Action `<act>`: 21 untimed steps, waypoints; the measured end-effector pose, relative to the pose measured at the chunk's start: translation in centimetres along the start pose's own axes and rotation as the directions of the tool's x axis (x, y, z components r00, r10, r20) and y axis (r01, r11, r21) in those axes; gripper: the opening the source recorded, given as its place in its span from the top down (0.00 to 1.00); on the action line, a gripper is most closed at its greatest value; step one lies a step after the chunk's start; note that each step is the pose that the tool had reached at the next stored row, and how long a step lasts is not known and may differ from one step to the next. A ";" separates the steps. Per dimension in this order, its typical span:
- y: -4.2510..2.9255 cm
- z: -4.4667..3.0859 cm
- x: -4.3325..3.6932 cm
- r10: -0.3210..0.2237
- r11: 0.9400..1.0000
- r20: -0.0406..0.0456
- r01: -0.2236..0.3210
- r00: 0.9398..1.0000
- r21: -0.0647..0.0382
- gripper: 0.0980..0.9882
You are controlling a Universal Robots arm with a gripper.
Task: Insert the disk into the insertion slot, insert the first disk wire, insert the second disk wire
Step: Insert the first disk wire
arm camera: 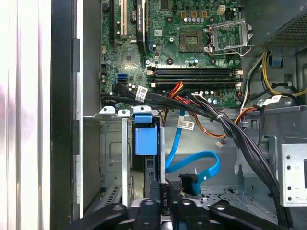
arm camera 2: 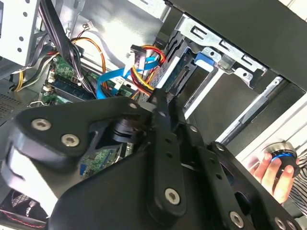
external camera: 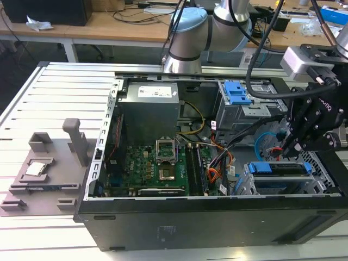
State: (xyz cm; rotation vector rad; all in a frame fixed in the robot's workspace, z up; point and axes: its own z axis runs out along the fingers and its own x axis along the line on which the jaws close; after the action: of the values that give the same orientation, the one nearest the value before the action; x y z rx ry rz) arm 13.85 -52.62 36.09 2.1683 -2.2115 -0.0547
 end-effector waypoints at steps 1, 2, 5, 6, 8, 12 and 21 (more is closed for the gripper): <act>0.00 0.00 0.00 0.000 1.000 0.000 0.000 1.000 0.000 0.93; 0.00 0.00 0.00 0.000 1.000 0.000 0.000 1.000 0.000 0.93; 0.00 0.00 0.00 0.000 1.000 0.000 0.000 1.000 0.000 0.93; 0.00 0.02 0.08 0.000 1.000 0.000 0.000 1.000 0.000 0.93; -0.09 0.32 0.62 0.000 1.000 0.000 0.000 1.000 0.000 0.93; -0.67 0.98 0.65 0.000 1.000 -0.001 0.000 1.000 -0.001 0.93; -1.12 1.74 0.70 0.000 1.000 -0.001 0.000 1.000 -0.001 0.93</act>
State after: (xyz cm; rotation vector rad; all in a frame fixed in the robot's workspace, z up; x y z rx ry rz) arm 14.86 -53.35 34.30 2.1673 -2.2108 -0.0554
